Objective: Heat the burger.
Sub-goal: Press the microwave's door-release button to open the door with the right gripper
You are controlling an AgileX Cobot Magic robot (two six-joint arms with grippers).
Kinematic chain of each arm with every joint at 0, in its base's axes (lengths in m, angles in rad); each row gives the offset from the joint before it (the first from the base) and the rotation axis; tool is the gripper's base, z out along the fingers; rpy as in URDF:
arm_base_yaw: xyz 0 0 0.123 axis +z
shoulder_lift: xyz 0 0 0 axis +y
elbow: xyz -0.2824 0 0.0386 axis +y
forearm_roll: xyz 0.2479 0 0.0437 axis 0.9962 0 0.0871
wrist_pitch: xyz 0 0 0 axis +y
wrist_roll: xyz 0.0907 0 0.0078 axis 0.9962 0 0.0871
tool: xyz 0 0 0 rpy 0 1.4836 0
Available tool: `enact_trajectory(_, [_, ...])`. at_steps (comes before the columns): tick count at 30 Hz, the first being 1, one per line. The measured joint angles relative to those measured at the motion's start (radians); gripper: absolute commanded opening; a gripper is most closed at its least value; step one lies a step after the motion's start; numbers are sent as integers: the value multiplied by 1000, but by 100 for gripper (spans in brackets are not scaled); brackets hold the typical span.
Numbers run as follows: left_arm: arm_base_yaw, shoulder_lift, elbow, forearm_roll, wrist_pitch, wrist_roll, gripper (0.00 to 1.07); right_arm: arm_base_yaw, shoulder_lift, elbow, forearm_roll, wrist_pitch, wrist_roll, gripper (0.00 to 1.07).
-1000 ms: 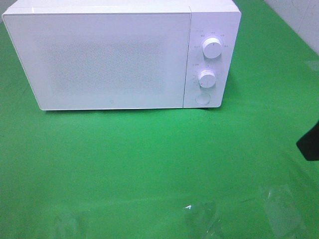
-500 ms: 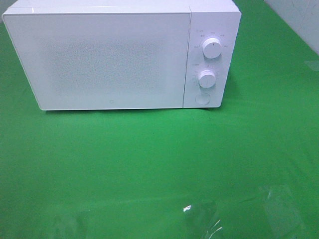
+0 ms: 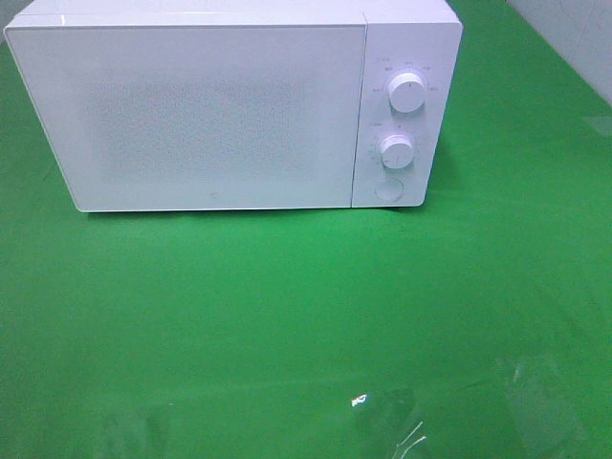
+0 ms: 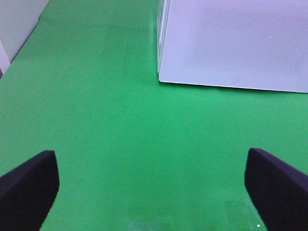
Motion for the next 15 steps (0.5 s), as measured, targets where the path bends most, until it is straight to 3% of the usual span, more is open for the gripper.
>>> enact_trajectory(5, [0,0,0,0,0,0,98,-80,-139,55,0,-22,0,67])
enact_trajectory(15, [0,0,0,0,0,0,98,-135,-230,96,18,-50,0,67])
